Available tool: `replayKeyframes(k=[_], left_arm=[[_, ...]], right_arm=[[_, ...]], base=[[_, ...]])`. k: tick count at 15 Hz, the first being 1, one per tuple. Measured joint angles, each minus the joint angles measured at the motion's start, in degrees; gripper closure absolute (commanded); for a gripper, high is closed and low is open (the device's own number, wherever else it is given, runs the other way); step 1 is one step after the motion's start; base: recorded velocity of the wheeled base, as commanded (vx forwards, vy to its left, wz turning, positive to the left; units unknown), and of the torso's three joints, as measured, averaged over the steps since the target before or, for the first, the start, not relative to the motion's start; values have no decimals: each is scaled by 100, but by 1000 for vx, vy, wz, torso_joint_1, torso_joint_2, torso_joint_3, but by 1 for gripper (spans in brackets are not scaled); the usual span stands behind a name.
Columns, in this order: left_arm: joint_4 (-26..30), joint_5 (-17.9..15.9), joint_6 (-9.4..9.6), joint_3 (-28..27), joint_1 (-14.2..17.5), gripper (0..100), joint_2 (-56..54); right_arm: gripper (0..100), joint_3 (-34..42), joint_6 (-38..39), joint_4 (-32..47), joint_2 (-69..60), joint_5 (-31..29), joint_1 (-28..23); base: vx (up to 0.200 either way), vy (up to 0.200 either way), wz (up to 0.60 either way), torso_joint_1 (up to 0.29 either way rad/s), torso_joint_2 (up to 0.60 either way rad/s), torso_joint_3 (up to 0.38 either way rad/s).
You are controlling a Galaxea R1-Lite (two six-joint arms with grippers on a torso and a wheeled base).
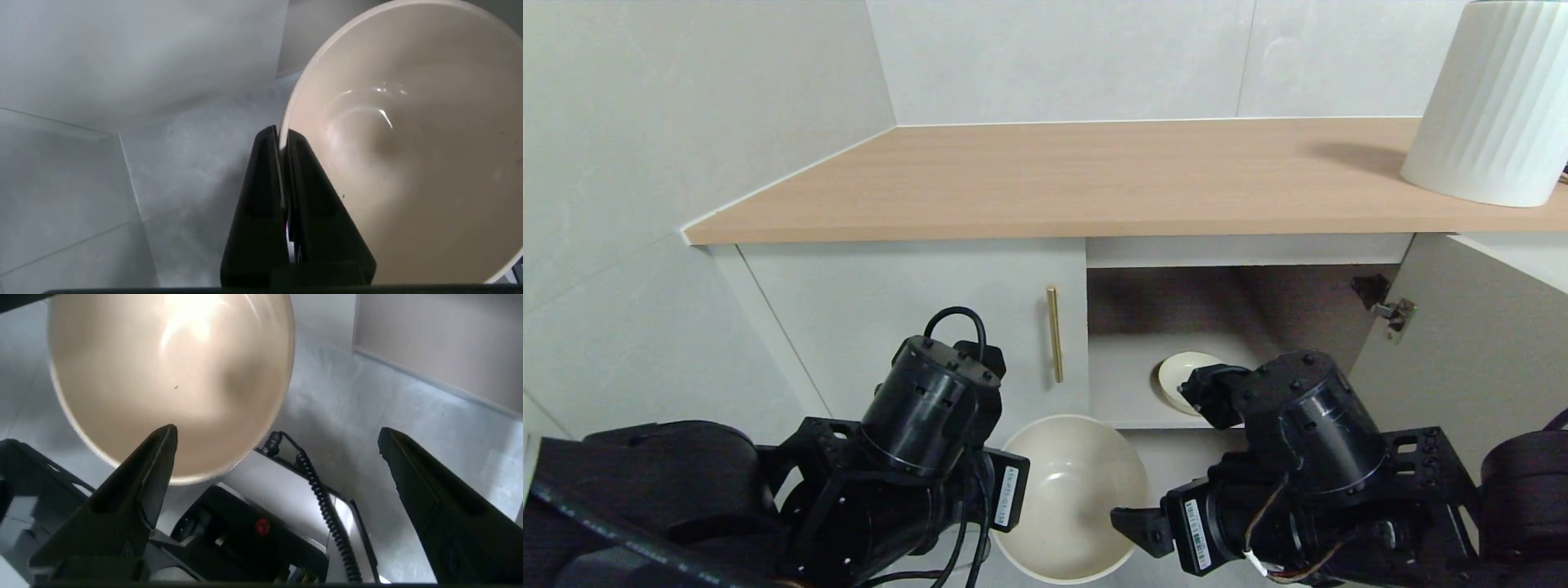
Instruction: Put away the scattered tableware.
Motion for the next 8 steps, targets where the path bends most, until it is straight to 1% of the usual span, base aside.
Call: replayKeyframes(k=[1, 8], left_arm=[[0, 1, 0, 6, -13, 100, 1], [-2, 37, -6, 9, -88, 100, -30]], right_arm=[[100, -5, -2, -67, 57, -5, -5], [100, -16, 22, -152, 241, -2, -7]], base=[[0, 0, 0, 0, 0, 0], [0, 0, 0, 0, 0, 0]])
